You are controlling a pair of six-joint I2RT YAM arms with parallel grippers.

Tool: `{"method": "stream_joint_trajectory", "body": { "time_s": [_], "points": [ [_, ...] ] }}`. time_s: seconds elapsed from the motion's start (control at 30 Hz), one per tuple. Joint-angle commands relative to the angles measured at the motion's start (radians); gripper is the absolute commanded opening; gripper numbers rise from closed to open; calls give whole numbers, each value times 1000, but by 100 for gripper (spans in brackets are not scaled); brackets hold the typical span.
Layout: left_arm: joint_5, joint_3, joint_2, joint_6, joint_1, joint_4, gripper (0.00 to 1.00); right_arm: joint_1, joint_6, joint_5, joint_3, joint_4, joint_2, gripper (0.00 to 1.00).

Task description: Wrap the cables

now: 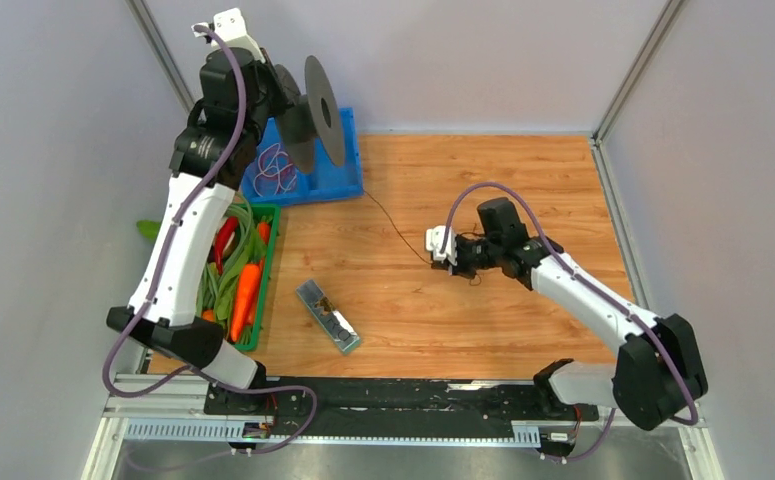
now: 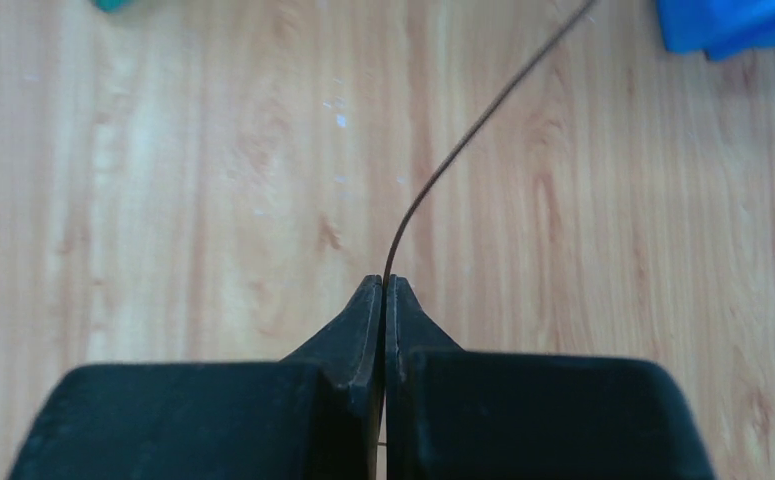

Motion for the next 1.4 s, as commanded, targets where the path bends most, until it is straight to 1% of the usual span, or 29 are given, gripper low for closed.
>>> {"method": "stream_joint_trajectory", "body": {
  "time_s": [0.0, 0.03, 0.1, 0.2, 0.3, 0.43, 0.5, 0.6, 0.63, 0.67, 0.7, 0.77, 0.87, 0.93, 0.97, 1.03, 1.13, 1.27, 1.3, 1.37],
  "points": [
    [-197, 164, 75, -96, 4, -97, 0, 98, -16, -47, 56, -178, -105, 0],
    [-209, 178, 96, -103, 4, -118, 0, 116, -7, -50, 75, -185, -125, 0],
    [-212, 160, 109, -95, 3, -125, 0, 149, 8, -64, 112, -192, -170, 0],
    [-236, 100, 118, -42, -22, -109, 0, 184, 20, -73, 182, -179, -216, 0],
    [-253, 27, 118, -8, -54, -106, 0, 196, 40, -71, 262, -131, -224, 0],
    [-198, -72, 95, 2, -85, -95, 0, 198, 76, -70, 392, -82, -184, 0],
    [-148, -110, 84, 3, -102, -103, 0, 198, 102, -47, 447, -44, -156, 0],
    [40, -208, 36, 41, -106, -42, 0, 195, 140, 45, 507, 15, -117, 0],
    [81, -258, 6, 66, -106, -5, 0, 186, 154, 60, 524, 34, -101, 0],
    [183, -311, -24, 101, -106, 36, 0, 170, 183, 88, 540, 57, -81, 0],
    [229, -348, -49, 127, -108, 65, 0, 149, 200, 97, 564, 62, -61, 0],
    [376, -435, -106, 198, -108, 136, 0, 97, 249, 97, 622, 62, -12, 0],
    [629, -542, -193, 310, -108, 214, 0, 8, 281, 91, 719, 56, 74, 0],
    [771, -604, -238, 353, -106, 256, 0, -43, 286, 81, 765, 47, 124, 0],
    [806, -619, -256, 357, -108, 265, 0, -67, 295, 70, 780, 45, 144, 0],
    [883, -636, -279, 316, -88, 291, 0, -113, 301, 50, 797, 29, 181, 0],
    [977, -644, -290, 162, -19, 397, 0, -190, 324, 35, 776, 24, 216, 0],
    [1024, -603, -282, -53, 76, 539, 0, -258, 346, 24, 718, 16, 233, 0],
    [1038, -600, -281, -128, 93, 623, 0, -268, 352, 21, 695, 16, 235, 0],
    [1032, -578, -262, -255, 118, 700, 0, -278, 359, 21, 657, 18, 235, 0]
  ]
}}
